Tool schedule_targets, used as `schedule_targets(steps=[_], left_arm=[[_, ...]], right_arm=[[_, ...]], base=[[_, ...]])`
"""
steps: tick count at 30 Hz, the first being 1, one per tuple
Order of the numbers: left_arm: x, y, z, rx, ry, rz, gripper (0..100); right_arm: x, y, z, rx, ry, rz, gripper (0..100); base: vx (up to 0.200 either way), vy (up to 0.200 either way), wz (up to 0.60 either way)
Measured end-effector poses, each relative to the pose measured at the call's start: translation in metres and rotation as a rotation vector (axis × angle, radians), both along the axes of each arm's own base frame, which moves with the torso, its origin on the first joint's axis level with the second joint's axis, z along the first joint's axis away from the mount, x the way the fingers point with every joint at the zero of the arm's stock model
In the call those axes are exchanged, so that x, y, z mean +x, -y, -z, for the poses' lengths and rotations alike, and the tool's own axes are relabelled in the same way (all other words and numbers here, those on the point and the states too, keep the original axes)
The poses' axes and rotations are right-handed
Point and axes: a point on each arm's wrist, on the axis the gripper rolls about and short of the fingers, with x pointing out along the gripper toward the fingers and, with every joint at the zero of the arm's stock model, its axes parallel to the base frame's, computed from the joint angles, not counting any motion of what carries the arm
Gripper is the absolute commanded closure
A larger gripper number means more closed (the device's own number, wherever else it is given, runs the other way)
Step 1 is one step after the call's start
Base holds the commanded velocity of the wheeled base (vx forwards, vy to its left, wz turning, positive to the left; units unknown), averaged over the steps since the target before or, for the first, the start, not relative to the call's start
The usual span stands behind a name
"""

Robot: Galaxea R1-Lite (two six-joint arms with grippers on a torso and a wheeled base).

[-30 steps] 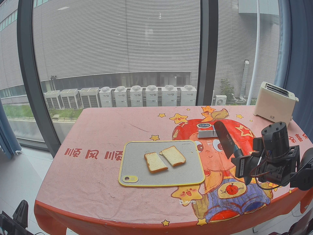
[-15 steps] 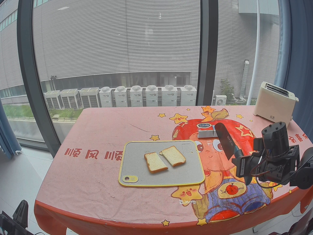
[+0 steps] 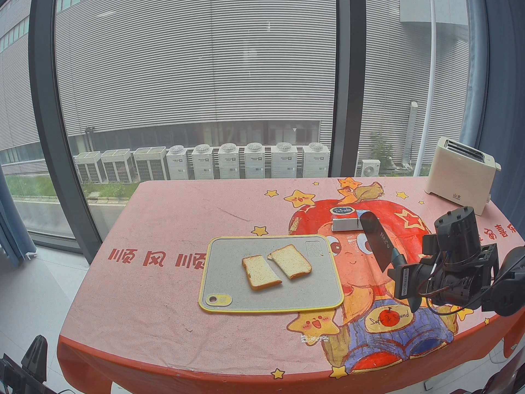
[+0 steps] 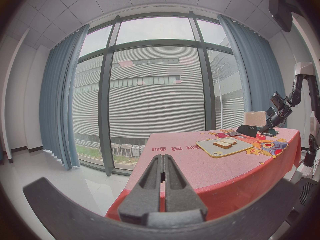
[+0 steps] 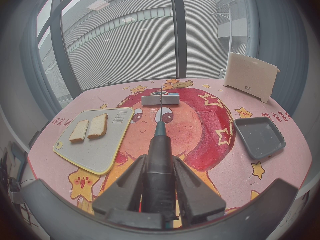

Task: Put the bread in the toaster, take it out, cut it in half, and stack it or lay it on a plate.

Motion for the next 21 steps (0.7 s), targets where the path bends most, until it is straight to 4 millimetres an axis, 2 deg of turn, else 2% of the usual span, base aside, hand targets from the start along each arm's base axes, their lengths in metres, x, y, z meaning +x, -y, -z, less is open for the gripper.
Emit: schedule_targets(steps=[21], left_arm=[[0.0000, 0.0000, 0.0000, 0.000, 0.000, 0.000, 100]], right_arm=[[-0.0034, -0.0017, 0.0019, -0.012, -0.006, -0.018, 100]], base=[[0.000, 0.000, 0.00]])
